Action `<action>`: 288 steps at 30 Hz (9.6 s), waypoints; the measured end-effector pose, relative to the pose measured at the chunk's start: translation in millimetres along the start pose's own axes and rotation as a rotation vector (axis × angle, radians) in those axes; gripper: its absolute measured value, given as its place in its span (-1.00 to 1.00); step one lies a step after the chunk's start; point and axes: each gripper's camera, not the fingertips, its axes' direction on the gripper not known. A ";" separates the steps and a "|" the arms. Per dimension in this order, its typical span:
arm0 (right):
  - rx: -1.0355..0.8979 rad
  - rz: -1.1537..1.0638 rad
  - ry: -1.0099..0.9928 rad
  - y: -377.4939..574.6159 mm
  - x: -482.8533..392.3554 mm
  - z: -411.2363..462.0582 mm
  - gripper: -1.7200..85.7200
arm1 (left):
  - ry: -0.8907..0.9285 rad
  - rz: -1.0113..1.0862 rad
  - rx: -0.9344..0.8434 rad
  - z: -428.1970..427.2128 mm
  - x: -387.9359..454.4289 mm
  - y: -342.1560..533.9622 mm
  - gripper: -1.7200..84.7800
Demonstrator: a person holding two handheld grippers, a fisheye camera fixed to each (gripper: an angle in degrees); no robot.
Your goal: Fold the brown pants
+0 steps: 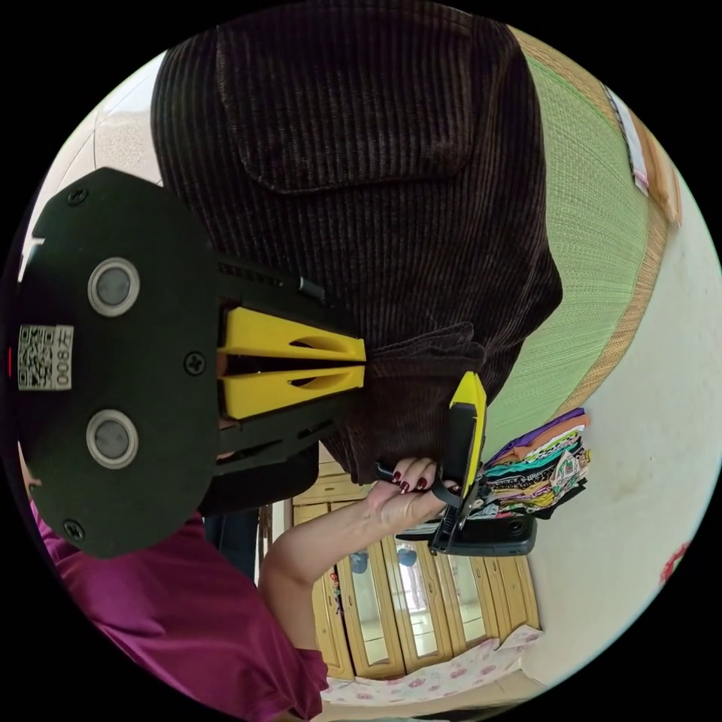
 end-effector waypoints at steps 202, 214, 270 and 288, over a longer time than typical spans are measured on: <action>0.045 -0.058 0.026 -212.2 -205.1 58.6 -0.96 | -0.344 -0.090 0.461 -268.0 66.7 201.0 -0.96; -0.017 -0.076 0.033 -250.2 -208.3 65.9 -0.96 | -0.459 -0.036 0.430 -258.6 92.3 190.7 -0.96; -0.201 0.085 0.021 34.8 -154.8 44.7 -0.96 | -0.441 -0.112 0.109 -178.2 70.6 77.7 -0.96; -0.091 0.363 0.240 103.3 -44.2 -26.2 -0.96 | -0.128 0.012 -0.078 -72.9 104.3 68.6 -0.96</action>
